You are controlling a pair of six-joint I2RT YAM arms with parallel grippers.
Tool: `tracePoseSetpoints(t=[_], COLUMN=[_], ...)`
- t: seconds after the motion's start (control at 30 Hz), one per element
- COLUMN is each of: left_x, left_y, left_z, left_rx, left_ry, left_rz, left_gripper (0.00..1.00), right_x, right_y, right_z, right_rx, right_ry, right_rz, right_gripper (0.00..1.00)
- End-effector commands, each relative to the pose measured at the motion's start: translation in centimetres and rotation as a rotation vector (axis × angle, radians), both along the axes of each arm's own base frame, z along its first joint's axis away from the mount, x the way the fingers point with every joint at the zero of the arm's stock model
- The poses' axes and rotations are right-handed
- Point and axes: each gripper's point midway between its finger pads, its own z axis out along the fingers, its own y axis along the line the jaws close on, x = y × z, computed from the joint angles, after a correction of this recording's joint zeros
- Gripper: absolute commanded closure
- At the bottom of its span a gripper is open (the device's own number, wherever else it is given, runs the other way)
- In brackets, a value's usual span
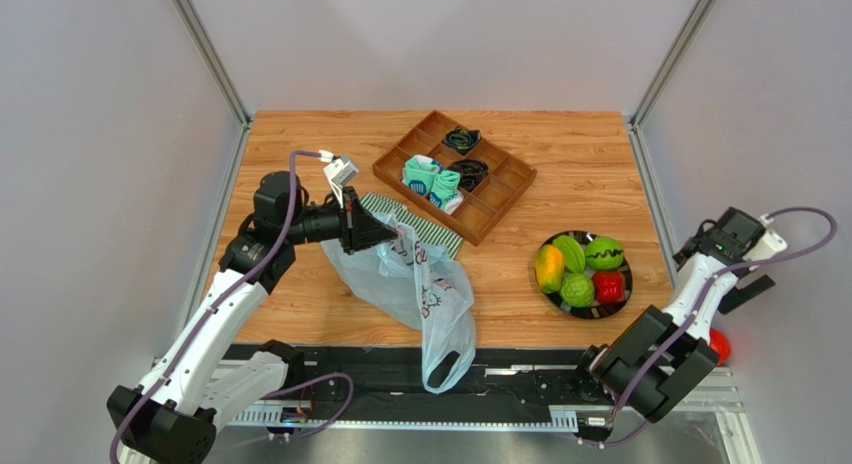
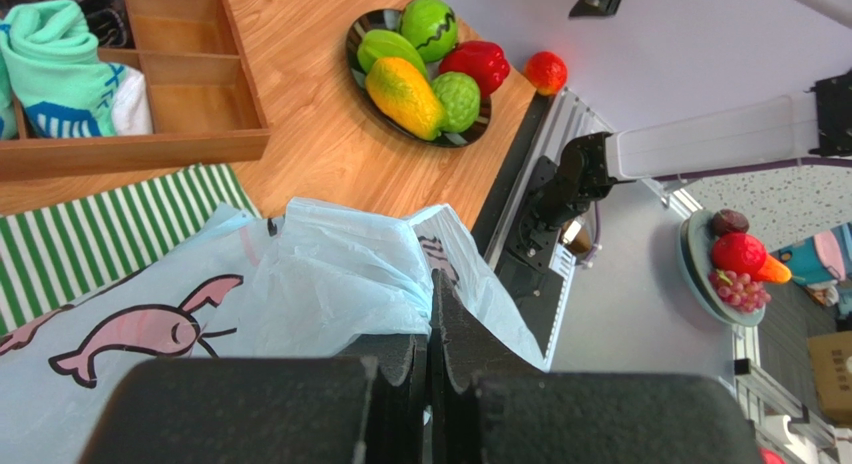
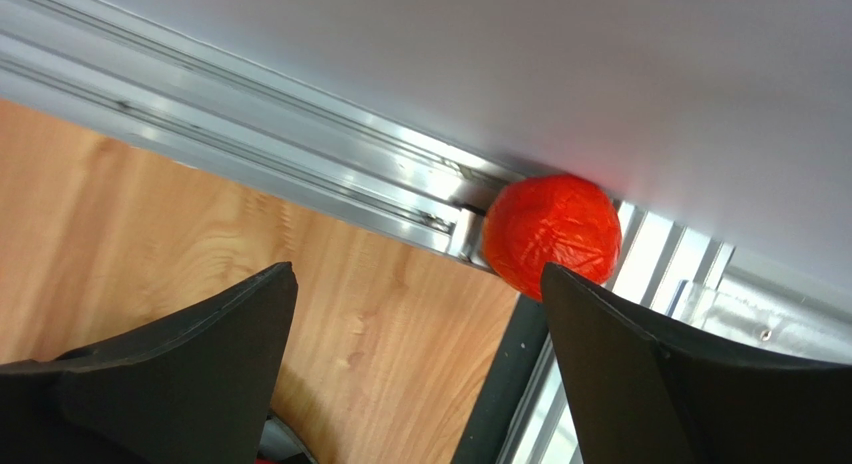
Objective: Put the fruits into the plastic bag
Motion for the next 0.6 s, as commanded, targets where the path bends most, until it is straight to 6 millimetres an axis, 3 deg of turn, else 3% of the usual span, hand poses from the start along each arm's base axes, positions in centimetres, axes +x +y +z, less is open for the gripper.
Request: tracePoseSetpoints(t=[0.0,0.1,0.23,0.57], left_x=[-0.9,-1.2,-1.1,-1.2], left_y=[-0.1,0.2,0.3,0.1], left_z=[2.1,2.4,2.6,2.3], left_rx=[-0.055,-0.052,-0.048,-0.046], left_ry=[-0.077,-0.108,-0.117,-0.099], left_rz=[-0.039,-0.030,-0.024,-0.039], left_gripper=[1.00,1.00,1.00,1.00], right_x=[-2.3,-3.3,-4.4,-6.5], right_y=[0.3,-0.4,-1.6,-1.4], right_z=[-4.7,-6.0,-5.9,-8.6], right_rx=[0.178,0.189,0.103,0.107], right_ry=[0.009,0.127,0.194,0.332], right_rz=[0.000,0.025,0.039,0.094], right_gripper=[0.01,0.02,0.02,0.00])
